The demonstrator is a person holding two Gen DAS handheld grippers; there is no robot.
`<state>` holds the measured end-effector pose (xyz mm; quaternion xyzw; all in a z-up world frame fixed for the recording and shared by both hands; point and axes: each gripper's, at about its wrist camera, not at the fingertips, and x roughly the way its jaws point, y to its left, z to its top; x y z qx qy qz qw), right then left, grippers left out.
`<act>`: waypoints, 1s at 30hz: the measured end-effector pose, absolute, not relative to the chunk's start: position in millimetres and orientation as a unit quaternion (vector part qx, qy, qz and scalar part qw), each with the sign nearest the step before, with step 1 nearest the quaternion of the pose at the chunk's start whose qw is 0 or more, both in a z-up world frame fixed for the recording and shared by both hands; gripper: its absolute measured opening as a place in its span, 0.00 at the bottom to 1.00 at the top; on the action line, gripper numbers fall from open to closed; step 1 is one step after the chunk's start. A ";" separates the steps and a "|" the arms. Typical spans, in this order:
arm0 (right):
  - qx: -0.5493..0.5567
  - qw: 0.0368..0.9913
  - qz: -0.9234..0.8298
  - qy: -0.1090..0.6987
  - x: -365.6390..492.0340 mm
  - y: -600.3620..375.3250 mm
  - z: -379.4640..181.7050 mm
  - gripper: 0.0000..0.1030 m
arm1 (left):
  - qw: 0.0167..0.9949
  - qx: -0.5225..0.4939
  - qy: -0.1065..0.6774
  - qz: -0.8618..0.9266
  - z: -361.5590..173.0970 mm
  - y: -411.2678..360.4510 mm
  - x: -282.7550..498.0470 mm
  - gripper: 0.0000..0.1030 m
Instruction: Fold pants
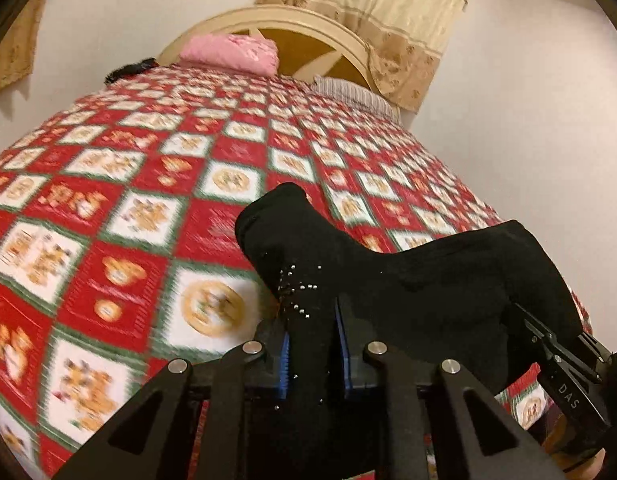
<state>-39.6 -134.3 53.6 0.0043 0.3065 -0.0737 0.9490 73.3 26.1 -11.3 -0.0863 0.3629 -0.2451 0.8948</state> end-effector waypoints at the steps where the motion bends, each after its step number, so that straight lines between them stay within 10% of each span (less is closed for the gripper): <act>1: 0.000 0.950 -0.068 0.304 -34.2 -129.1 56.5 0.30 | 0.897 -0.090 0.360 -0.239 -8.0 33.9 77.7 0.18; 16: -0.044 0.964 0.077 0.249 93.7 -8.8 87.4 0.30 | 0.943 -0.106 0.304 -0.083 32.4 181.6 159.5 0.18; 30: -0.071 0.913 0.087 0.392 174.4 30.3 -29.2 0.35 | 0.901 -0.116 0.417 -0.029 -72.6 227.5 222.7 0.28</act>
